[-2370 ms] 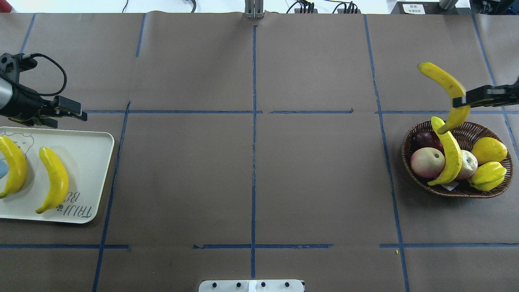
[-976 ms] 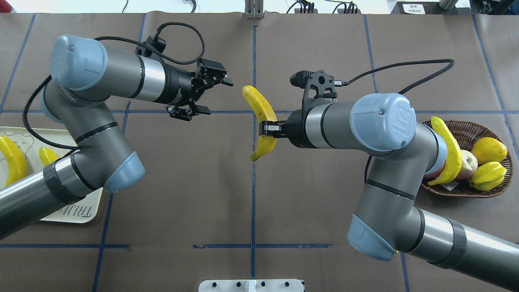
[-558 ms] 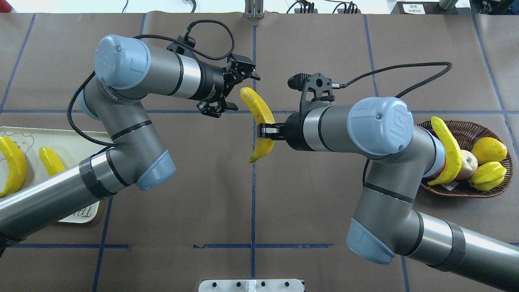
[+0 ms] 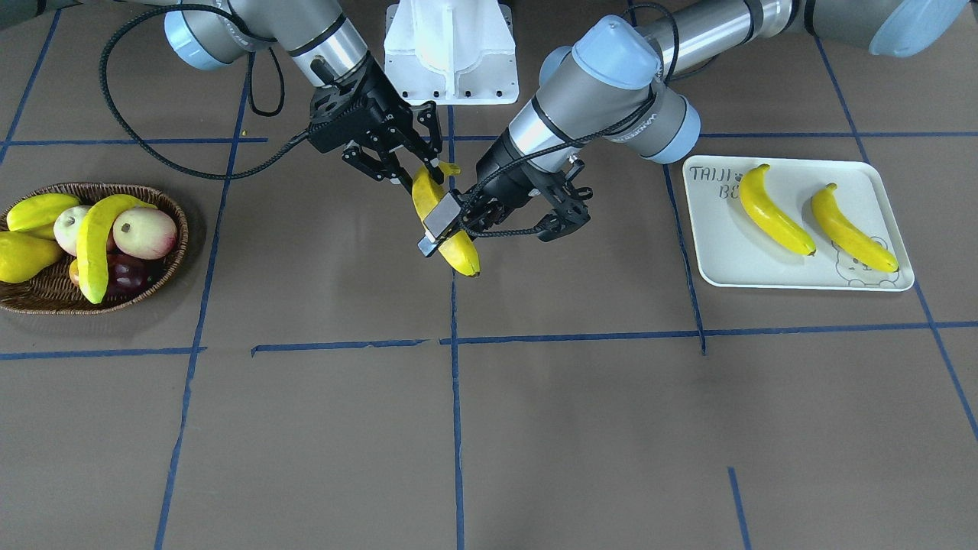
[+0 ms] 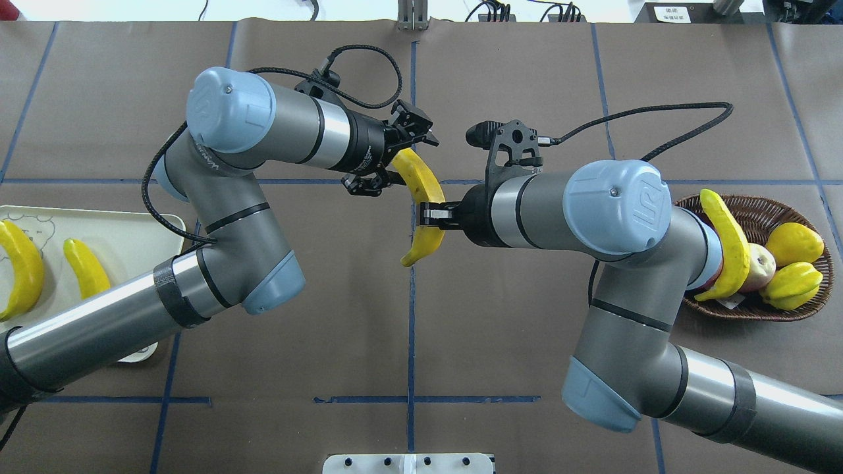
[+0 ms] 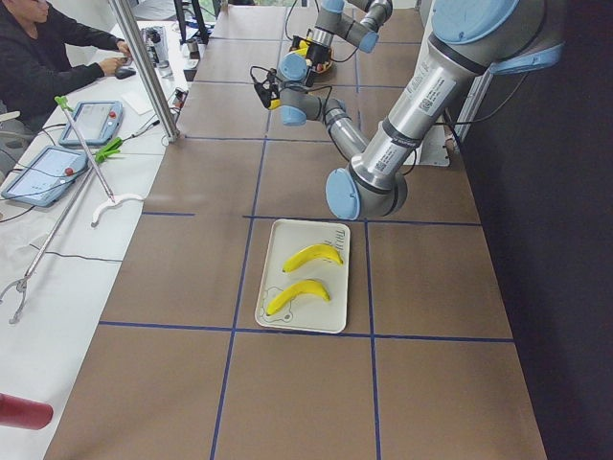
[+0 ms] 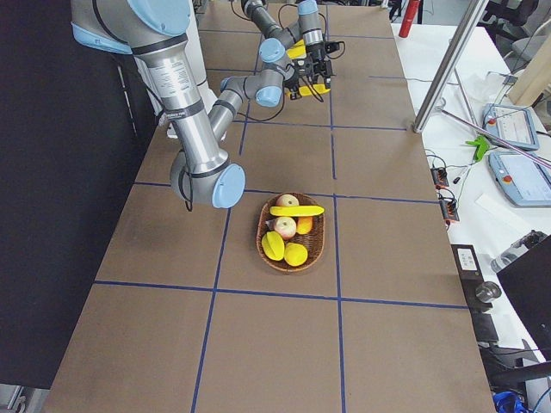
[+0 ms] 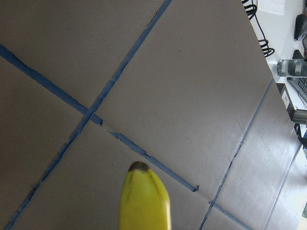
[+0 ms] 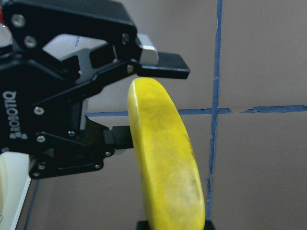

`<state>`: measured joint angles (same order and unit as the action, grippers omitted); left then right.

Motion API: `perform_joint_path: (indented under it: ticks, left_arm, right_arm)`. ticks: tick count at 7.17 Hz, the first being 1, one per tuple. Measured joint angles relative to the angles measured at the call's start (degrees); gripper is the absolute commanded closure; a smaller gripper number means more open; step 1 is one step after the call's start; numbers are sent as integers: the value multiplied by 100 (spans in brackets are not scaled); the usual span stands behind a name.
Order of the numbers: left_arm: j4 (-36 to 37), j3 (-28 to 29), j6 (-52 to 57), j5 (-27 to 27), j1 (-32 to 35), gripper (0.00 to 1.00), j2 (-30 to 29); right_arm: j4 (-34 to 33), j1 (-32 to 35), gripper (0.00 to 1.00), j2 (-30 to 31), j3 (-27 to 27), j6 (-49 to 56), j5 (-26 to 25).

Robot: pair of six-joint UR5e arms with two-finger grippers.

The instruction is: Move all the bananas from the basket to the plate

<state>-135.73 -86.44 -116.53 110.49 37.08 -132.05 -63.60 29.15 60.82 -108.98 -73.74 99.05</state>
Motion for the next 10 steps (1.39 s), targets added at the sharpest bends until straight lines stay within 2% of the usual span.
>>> perform_joint_path:
  ticks: [1, 2, 6, 7, 9, 10]
  left_arm:
    - [-98, 6, 66, -3, -40, 100, 32]
    - [-158, 15, 138, -3, -54, 100, 54]
    - [-169, 29, 263, 66, 40, 100, 112]
    - [-94, 7, 507, 326, 191, 100, 308]
    - [142, -396, 1487, 1131, 908, 100, 1345]
    - [356, -748, 2193, 1298, 1128, 100, 1995]
  right_arm:
    - [0, 0, 71, 0, 0, 0, 1]
    - [5, -1, 1, 2, -3, 0, 6]
    - [-18, 10, 0, 63, -226, -1, -42]
    - [-96, 50, 0, 130, -398, 2, -1]
    - [-289, 245, 0, 467, -825, 8, 214]
    - [-318, 353, 0, 671, -956, 10, 284]
